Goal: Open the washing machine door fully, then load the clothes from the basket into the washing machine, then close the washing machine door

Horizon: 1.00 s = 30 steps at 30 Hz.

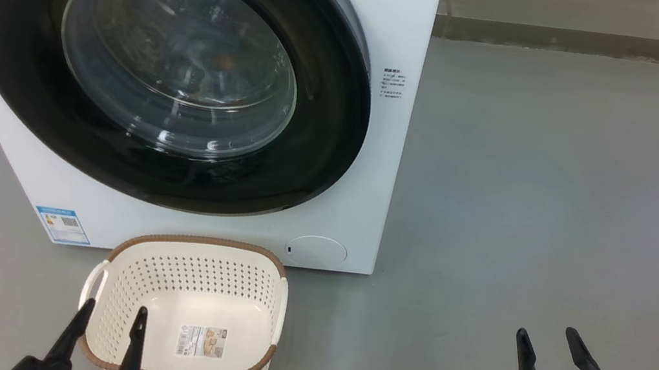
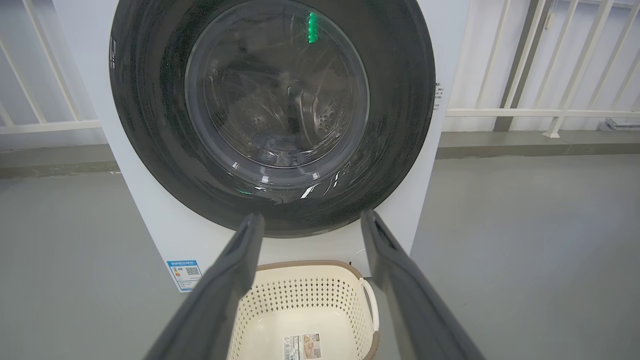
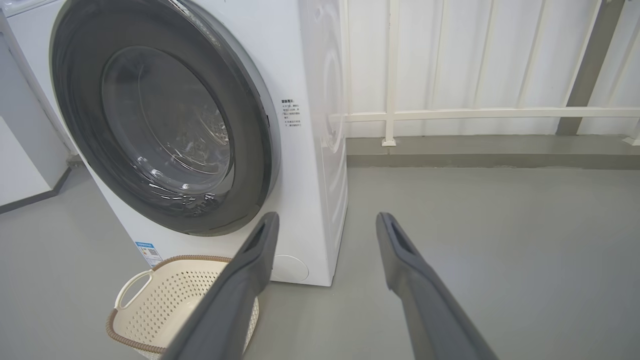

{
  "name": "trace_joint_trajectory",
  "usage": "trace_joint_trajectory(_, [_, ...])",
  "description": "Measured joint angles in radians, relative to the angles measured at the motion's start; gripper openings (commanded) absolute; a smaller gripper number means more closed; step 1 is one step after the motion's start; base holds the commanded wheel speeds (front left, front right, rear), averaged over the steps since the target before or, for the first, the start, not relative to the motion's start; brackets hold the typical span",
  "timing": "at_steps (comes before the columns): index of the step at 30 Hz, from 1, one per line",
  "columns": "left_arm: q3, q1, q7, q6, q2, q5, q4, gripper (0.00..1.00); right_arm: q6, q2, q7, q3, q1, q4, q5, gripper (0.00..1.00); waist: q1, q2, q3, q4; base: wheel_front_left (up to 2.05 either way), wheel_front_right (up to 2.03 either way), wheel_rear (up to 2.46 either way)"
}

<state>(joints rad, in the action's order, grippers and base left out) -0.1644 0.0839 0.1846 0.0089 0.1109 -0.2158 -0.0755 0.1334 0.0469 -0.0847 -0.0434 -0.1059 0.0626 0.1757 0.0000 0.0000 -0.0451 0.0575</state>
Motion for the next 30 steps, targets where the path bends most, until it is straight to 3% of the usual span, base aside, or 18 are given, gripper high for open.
trace_joint_trajectory(28, [-0.009,0.013,0.0,0.027,0.015,-0.007,0.003,1.0,0.0,-0.003,0.005,0.001,-0.015,0.011,0.012,1.0,0.0,0.0,-0.004,0.003,0.0,0.0,0.0])
trace_joint_trajectory(29, [-0.01,0.014,0.001,0.026,0.014,-0.007,0.0,0.0,0.0,-0.003,0.005,0.001,-0.016,0.007,0.011,0.0,0.0,0.0,-0.004,0.003,0.0,0.0,0.0])
trace_joint_trajectory(30, [-0.013,0.019,0.0,0.026,0.005,-0.007,-0.025,0.0,0.0,-0.005,0.005,0.001,-0.019,-0.021,0.011,0.0,0.0,0.0,-0.004,0.003,0.0,0.0,0.0])
